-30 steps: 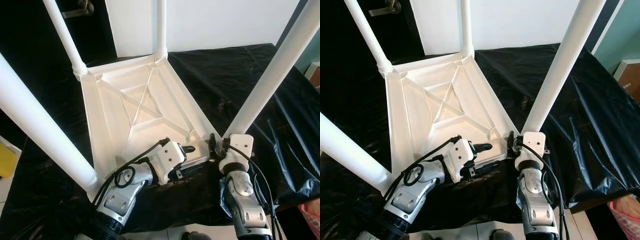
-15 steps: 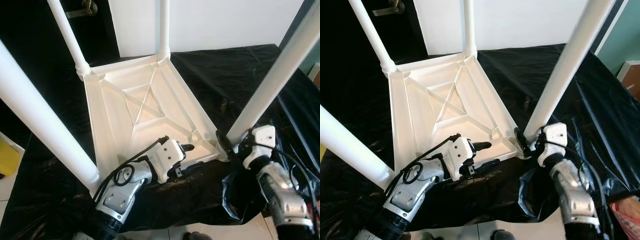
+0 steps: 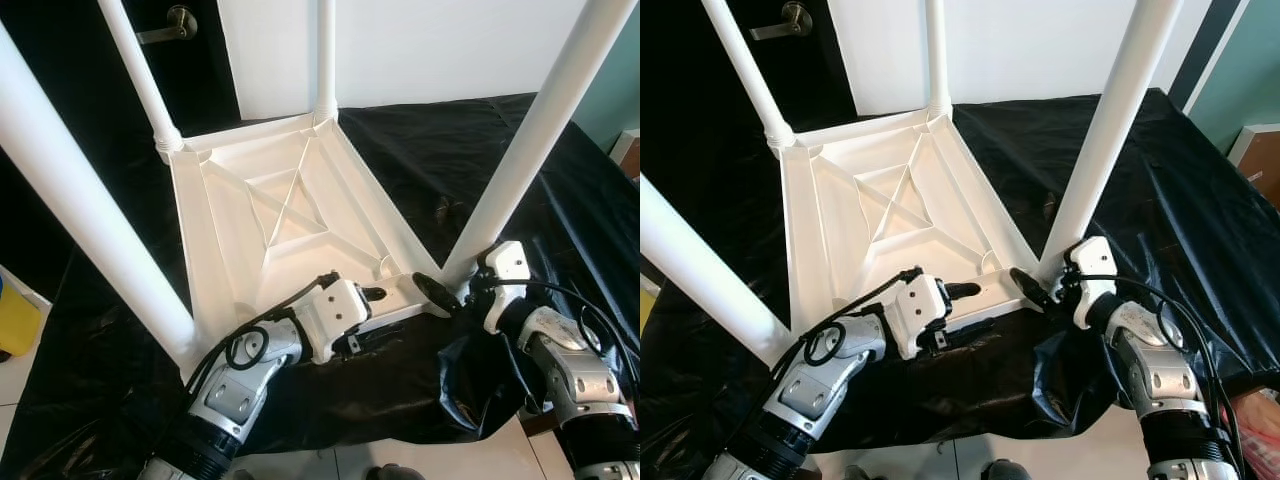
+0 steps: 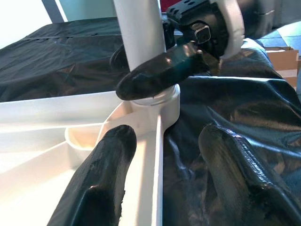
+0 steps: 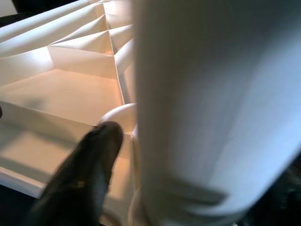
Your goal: Building children table
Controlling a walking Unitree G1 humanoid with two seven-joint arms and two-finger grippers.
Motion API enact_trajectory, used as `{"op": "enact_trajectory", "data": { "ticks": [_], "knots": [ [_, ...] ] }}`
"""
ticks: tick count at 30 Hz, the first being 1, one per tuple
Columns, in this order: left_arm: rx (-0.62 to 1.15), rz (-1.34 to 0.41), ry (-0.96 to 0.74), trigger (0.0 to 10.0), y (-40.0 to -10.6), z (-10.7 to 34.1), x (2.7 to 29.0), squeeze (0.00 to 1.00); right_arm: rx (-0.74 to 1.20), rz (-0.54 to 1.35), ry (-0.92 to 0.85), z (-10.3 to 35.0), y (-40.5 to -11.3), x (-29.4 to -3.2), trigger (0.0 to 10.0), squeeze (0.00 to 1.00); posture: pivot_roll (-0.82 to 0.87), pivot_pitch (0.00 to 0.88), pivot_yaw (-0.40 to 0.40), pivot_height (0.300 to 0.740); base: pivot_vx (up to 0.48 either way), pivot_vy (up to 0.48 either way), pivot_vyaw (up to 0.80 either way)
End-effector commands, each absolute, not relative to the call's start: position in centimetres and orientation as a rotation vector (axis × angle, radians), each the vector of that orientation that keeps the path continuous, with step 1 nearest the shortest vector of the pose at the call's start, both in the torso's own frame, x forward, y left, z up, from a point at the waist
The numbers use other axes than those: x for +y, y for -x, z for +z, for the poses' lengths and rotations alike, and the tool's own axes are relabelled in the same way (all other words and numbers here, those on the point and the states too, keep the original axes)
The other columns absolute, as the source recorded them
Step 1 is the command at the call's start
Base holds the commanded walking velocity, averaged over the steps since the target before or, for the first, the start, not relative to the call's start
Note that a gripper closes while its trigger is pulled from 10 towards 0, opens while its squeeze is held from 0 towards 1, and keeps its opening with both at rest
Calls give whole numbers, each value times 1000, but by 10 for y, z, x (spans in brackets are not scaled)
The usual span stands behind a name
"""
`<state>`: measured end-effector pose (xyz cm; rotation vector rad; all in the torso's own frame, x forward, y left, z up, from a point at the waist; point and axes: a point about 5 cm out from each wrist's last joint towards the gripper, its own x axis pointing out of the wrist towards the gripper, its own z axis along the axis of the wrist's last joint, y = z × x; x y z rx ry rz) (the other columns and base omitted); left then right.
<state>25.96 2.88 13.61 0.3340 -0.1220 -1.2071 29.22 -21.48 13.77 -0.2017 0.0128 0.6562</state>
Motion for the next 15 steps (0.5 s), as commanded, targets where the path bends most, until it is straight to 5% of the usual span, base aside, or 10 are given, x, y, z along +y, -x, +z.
{"op": "enact_trajectory", "data": {
  "ticks": [1, 11, 12, 15],
  "knots": [
    [-117, -1190, -342, 10000, -259, 133, 29, 0, 12, 694, 211, 137, -292, -216, 0, 0, -159, 69, 24, 740, 0, 0, 0],
    [-111, -1201, -339, 10000, -256, 131, 28, 0, 46, 673, 202, 128, -282, -224, 0, 0, -170, 82, 35, 740, 0, 0, 0],
    [-111, -1204, -339, 10000, -256, 131, 28, 0, 50, 649, 189, 127, -280, -224, 9294, 0, -172, 84, 36, 740, 0, 0, 0],
    [-110, -1207, -340, 10000, -256, 131, 27, 0, 52, 621, 177, 125, -279, -224, 10000, 0, -173, 85, 36, 740, 0, 0, 0]
  ]
}}
